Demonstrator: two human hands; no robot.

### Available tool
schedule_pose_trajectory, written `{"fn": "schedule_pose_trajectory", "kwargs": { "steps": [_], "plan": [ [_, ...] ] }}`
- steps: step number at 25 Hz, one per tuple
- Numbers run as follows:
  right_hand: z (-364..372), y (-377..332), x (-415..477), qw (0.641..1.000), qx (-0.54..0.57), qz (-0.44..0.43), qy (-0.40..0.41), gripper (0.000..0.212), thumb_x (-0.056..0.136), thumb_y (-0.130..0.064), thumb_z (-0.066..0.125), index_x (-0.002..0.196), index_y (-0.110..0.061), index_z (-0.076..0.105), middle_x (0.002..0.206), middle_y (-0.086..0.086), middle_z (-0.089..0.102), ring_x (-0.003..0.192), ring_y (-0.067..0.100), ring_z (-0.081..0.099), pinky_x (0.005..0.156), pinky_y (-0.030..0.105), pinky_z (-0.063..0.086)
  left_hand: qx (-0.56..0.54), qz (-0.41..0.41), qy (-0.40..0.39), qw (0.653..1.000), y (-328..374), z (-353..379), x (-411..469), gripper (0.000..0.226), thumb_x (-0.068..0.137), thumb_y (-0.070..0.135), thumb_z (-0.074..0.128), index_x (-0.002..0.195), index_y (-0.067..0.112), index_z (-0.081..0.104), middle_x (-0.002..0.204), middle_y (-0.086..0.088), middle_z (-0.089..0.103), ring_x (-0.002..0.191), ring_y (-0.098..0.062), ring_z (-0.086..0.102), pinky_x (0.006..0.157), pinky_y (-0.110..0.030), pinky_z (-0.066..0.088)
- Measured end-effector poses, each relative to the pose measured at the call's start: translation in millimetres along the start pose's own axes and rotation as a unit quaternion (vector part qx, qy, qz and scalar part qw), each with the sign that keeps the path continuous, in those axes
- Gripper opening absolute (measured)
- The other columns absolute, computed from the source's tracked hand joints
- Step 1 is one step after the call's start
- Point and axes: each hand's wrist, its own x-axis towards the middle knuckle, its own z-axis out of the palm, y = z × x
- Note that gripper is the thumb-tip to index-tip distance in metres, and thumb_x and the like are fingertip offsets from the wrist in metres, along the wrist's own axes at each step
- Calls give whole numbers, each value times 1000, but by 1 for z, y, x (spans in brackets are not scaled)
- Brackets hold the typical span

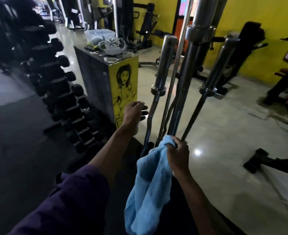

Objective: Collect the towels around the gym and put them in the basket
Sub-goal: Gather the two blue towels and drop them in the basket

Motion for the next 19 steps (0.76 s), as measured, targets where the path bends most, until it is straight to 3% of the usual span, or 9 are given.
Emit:
{"fn": "schedule_pose_trajectory", "kwargs": {
  "steps": [6, 10, 14, 19],
  "plan": [
    [55, -18, -20, 983, 34, -71, -166, 25, 91, -15, 64, 112, -20, 76, 106, -7, 77, 103, 5, 71, 99, 34, 55, -24, -14, 100, 995, -19, -74, -22, 14, 95, 13, 53, 88, 9, 65, 84, -9, 67, 67, -19, 61, 59, -28, 45],
    [99, -39, -33, 966, 29, -117, -228, 24, 92, -13, 62, 110, -20, 76, 107, -6, 77, 104, 11, 70, 96, 34, 54, -44, -15, 166, 985, -17, -143, -32, 11, 92, 17, 57, 90, 12, 67, 76, -1, 71, 70, -17, 64, 61, -31, 52],
    [167, -66, -57, 943, 44, -150, -294, 29, 88, -8, 57, 105, -23, 76, 100, -11, 76, 99, 1, 70, 88, 17, 52, -57, 9, 253, 966, -11, -233, -43, 11, 91, 17, 58, 90, 12, 68, 79, -3, 72, 68, -17, 65, 56, -28, 52],
    [274, -100, -107, 902, 54, -151, -401, 35, 83, -7, 54, 110, -14, 74, 106, 2, 76, 104, 16, 71, 99, 43, 55, -81, 12, 343, 936, -7, -354, -77, 10, 94, 13, 55, 92, 10, 64, 80, -6, 69, 63, -16, 61, 54, -25, 47]
  ]
}}
